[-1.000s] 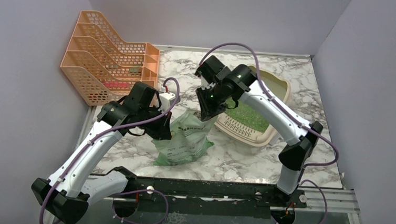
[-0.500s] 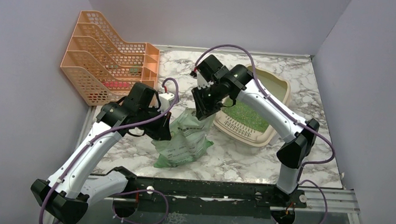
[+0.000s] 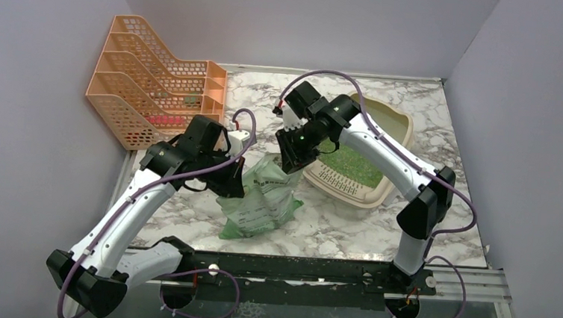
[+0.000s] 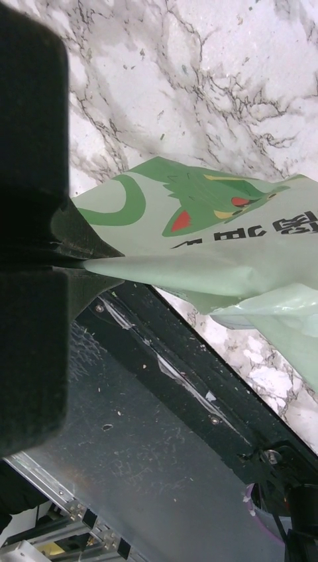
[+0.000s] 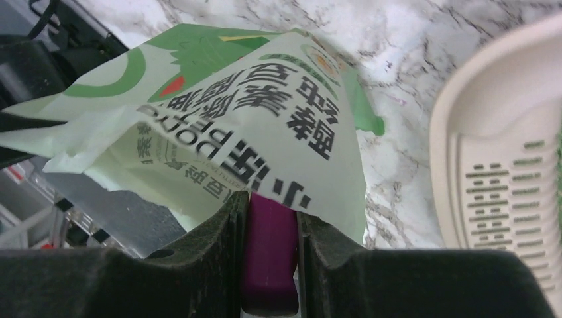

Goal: Fill the litter box with clean litter
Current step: 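Scoop the cat litter from the cat litter bag.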

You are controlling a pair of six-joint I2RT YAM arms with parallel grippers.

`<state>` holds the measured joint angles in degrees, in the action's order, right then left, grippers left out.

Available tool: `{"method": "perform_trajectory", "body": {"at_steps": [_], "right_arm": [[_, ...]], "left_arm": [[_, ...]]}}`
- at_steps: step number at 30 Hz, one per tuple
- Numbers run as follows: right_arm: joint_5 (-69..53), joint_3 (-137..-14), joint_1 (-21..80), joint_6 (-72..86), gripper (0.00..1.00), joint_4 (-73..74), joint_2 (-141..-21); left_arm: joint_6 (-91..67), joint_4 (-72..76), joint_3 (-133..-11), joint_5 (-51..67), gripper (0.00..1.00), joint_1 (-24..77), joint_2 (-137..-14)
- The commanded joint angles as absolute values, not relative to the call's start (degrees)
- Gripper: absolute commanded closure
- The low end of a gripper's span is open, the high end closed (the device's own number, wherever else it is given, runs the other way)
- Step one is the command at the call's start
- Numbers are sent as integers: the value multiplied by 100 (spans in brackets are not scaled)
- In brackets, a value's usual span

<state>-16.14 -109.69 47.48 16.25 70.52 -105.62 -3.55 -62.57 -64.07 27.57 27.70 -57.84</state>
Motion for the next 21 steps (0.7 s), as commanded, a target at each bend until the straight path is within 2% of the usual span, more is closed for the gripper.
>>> {"method": "perform_trajectory", "body": {"at_steps": [1, 6, 15, 21], "right_arm": [[-3037, -10518, 4812, 1443, 99, 6348, -10737], [-3781, -10496, 4620, 1534, 99, 5919, -10621], [-6018, -8487, 3559, 2755, 99, 3228, -9371], [-6766, -7331, 3172, 3664, 99, 1677, -8783]], "left_arm": [[-402, -5958, -6917, 2957, 100, 2756, -5843], [-247, -5940, -7173, 2723, 100, 2754, -5983], [252, -5696, -7982, 2432, 100, 2755, -6561], [769, -5621, -8740, 2460, 100, 2753, -7273]]}}
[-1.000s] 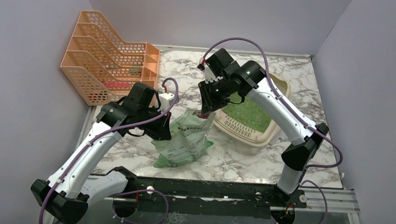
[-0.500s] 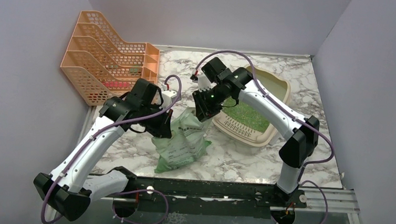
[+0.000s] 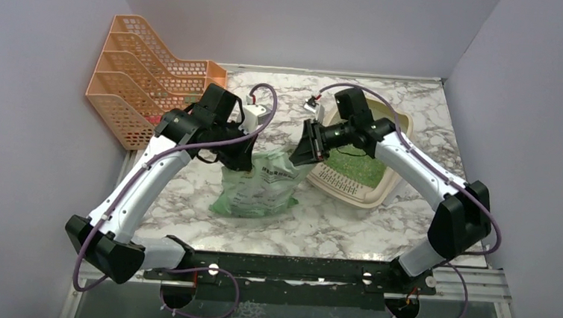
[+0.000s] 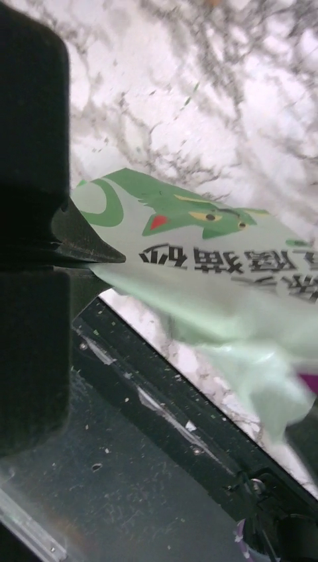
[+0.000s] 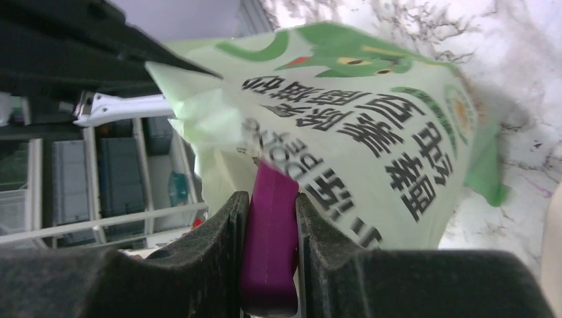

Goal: Fill the litter box with clean litter
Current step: 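Scoop the cat litter from the cat litter bag.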

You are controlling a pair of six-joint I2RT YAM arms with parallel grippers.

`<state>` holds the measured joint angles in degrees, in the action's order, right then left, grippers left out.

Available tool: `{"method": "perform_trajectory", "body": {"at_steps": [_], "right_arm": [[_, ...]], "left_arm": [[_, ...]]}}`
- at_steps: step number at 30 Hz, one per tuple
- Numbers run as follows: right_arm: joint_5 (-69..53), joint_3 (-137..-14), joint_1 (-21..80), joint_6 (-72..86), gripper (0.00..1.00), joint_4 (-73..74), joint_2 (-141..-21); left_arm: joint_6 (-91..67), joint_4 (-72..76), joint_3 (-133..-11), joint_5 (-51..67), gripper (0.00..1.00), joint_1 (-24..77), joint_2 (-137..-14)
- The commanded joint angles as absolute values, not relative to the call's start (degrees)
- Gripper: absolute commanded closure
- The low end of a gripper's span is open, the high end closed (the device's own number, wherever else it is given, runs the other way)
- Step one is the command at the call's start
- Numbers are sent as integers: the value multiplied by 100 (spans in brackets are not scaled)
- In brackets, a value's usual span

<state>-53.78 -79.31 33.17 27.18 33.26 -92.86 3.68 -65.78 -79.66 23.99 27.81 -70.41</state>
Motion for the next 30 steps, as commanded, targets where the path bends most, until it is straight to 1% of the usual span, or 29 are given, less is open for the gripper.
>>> {"method": "perform_trajectory", "body": {"at_steps": [1, 4, 6, 10, 13, 15, 17, 18, 20, 23, 24, 26, 27, 30], "right_arm": [[-6850, -7130, 3078, 3900, 99, 1357, -8674], [-6895, -6564, 2804, 4555, 99, 555, -8383], [-6793, -6251, 2663, 4897, 99, 219, -8226], [-6303, -5637, 2476, 5446, 99, -359, -7874], [-6164, -5163, 2349, 6095, 99, -1072, -7715], [-6137, -4844, 2305, 6599, 99, -1715, -7639], [-6138, -4704, 2273, 6893, 99, -2025, -7616], [-6135, -4687, 2268, 6922, 99, -2038, -7601], [-6084, -4692, 2236, 6901, 99, -1926, -7537], [-6083, -4657, 2133, 6876, 99, -1839, -7390], [-6114, -4624, 2075, 6900, 99, -1833, -7344], [-6146, -4524, 1941, 6995, 99, -1820, -7249], [-6175, -4467, 1874, 7050, 99, -1832, -7214], [-6358, -4336, 1669, 7136, 99, -1846, -7153]], "left_arm": [[862, -5600, -8856, 2466, 100, 2753, -7347], [1064, -5454, -8969, 2531, 100, 2752, -7460], [1133, -5410, -8837, 2637, 100, 2751, -7435], [1096, -5360, -8027, 2699, 100, 2751, -7040], [881, -5342, -7393, 2689, 100, 2751, -6678], [723, -5296, -7088, 2727, 92, 2754, -6488], [614, -5276, -6915, 2759, 83, 2758, -6364], [558, -5247, -6867, 2772, 78, 2758, -6318], [448, -5154, -6847, 2860, 62, 2751, -6279], [336, -4925, -6862, 3184, 49, 2756, -6295], [317, -4834, -6857, 3294, 46, 2753, -6317], [309, -4703, -6866, 3468, 46, 2756, -6382], [322, -4687, -6904, 3520, 49, 2753, -6435], [336, -4688, -6915, 3525, 71, 2752, -6496]]}}
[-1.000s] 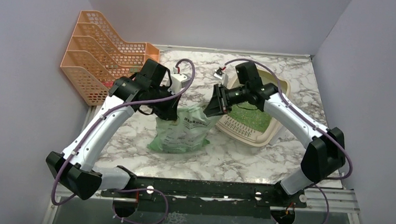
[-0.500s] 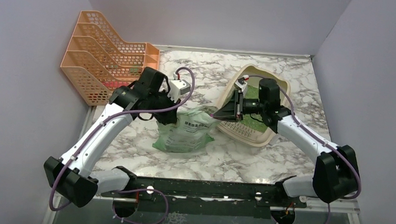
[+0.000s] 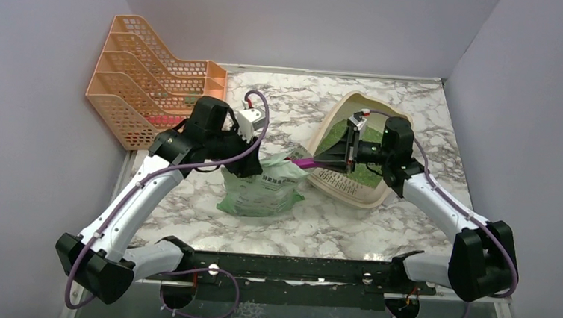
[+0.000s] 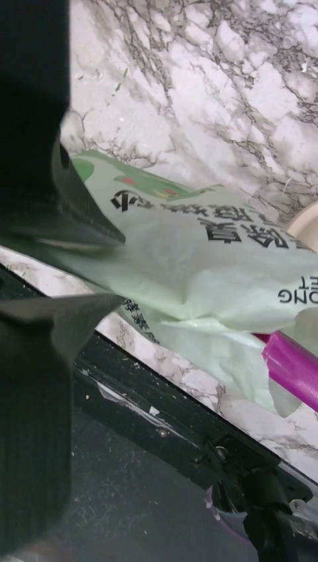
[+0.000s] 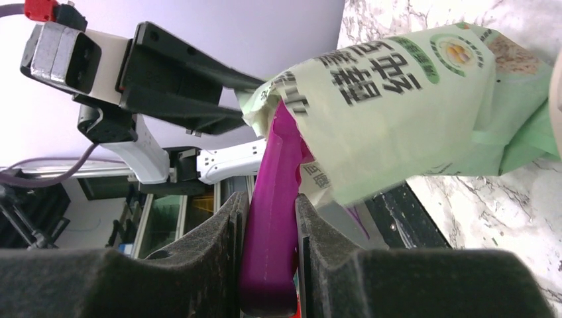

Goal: Fill the litter box with clean litter
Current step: 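Scoop the cat litter from the cat litter bag.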

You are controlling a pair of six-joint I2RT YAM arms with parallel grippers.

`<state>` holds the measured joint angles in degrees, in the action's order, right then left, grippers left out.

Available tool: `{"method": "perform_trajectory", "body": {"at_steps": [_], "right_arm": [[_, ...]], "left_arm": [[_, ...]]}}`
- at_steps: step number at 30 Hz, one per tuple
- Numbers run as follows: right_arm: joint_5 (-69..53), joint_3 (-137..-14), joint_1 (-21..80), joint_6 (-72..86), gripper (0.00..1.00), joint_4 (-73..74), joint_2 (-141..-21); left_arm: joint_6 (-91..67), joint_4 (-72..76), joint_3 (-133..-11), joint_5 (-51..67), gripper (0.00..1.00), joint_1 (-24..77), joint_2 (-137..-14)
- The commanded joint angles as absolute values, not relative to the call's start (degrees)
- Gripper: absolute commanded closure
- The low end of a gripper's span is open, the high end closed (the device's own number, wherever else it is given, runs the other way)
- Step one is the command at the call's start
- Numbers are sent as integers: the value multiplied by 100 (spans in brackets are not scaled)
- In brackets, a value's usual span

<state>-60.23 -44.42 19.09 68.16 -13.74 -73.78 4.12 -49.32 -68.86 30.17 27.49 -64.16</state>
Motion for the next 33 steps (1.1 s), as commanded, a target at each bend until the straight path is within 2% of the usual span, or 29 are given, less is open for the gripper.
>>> {"method": "perform_trajectory", "body": {"at_steps": [1, 8, 22, 23, 25, 28, 31, 33], "right_arm": [[-6390, -4307, 1590, 7118, 99, -1804, -7111], [-6840, -4084, 913, 7002, 99, -1613, -6882], [-7490, -4104, 28, 6451, 99, -765, -6622], [-7510, -4104, 27, 6445, 99, -758, -6621], [-7456, -4082, 26, 6501, 99, -737, -6616], [-7431, -3984, 43, 6736, 99, -969, -6584], [-7475, -3955, 52, 6916, 99, -1170, -6505], [-7550, -3993, 44, 7013, 99, -1282, -6442]], "left_arm": [[334, -4693, -6897, 3520, 76, 2754, -6477], [294, -4718, -6697, 3459, 99, 2751, -6118], [286, -4797, -6794, 3639, 100, 2754, -6070], [288, -4795, -6794, 3665, 98, 2756, -6060], [274, -4793, -6794, 3710, 85, 2756, -6051], [276, -4794, -6802, 3854, 74, 2756, -6047], [276, -4794, -6782, 4054, 64, 2757, -6069], [265, -4819, -6768, 4183, 63, 2758, -6105]]}}
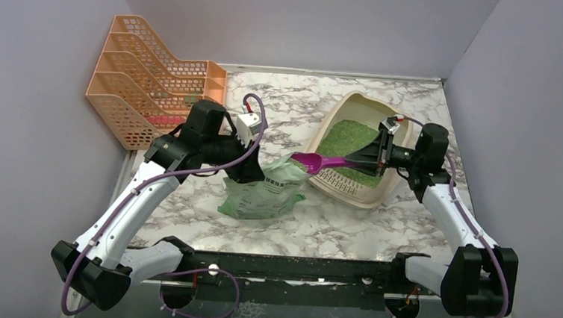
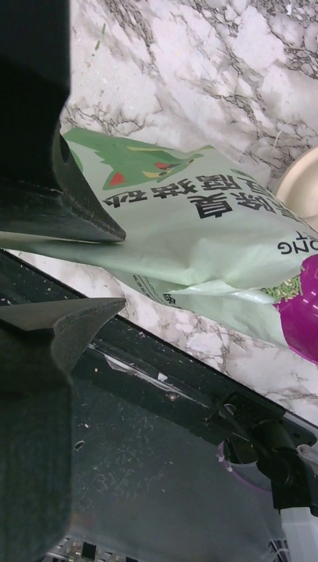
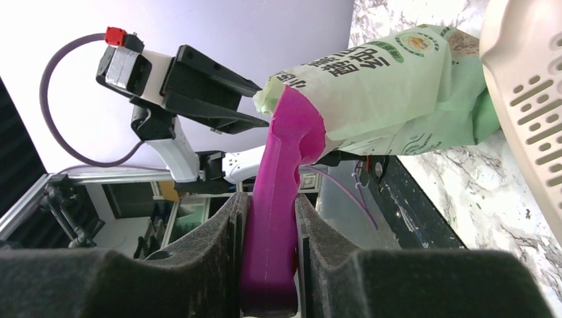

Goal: Fill the litter box with clean litter
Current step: 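Scoop the cat litter from the cat litter bag.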

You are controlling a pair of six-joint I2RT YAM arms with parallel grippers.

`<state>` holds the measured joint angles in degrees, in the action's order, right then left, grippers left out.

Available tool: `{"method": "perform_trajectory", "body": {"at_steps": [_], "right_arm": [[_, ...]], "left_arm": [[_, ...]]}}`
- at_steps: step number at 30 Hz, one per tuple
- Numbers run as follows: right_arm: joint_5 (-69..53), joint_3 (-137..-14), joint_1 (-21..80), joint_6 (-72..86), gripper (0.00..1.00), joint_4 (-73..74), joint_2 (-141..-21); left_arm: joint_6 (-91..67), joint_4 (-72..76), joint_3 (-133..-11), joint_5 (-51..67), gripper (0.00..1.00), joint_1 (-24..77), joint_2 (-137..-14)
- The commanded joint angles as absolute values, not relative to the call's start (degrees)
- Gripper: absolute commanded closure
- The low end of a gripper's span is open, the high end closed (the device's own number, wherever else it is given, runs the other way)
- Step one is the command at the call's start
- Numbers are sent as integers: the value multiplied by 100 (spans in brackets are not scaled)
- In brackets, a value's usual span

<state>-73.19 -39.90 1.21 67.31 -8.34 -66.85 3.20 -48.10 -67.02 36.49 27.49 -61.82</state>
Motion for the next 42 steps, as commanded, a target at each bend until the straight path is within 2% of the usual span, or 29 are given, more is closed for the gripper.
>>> {"method": "perform_trajectory", "body": {"at_steps": [1, 3, 7, 11, 18, 21, 30, 34, 38, 42], "right_arm": [[-7545, -4051, 36, 7009, 99, -1253, -6402], [-7554, -4175, 31, 6985, 99, -1192, -6358], [-7543, -4478, 26, 6569, 99, -546, -6398], [-7522, -4684, 26, 5959, 99, 298, -6495], [-7564, -4824, -103, 5771, 99, 599, -6451], [-7457, -4715, -97, 5881, 99, 609, -6487], [-7205, -3704, 475, 7779, 99, -2017, -6328], [-7090, -3535, 380, 7695, 99, -1853, -6225], [-7051, -3123, 578, 8581, 99, -3296, -6435], [-7340, -3225, 247, 7901, 99, -2270, -6250]], "left_arm": [[264, -4851, -6768, 4218, 63, 2759, -6127], [281, -4940, -6799, 4200, 65, 2759, -6143], [298, -5182, -6995, 3804, 85, 2760, -6173], [391, -5202, -7091, 3704, 91, 2760, -6129], [507, -5210, -7095, 3800, 99, 2760, -6091], [542, -5204, -7176, 3814, 100, 2760, -6109], [616, -5102, -7313, 3844, 100, 2760, -6231], [595, -5094, -7323, 3857, 100, 2760, -6230], [605, -5071, -7370, 3829, 100, 2760, -6237], [594, -5071, -7410, 3744, 100, 2760, -6236]]}}
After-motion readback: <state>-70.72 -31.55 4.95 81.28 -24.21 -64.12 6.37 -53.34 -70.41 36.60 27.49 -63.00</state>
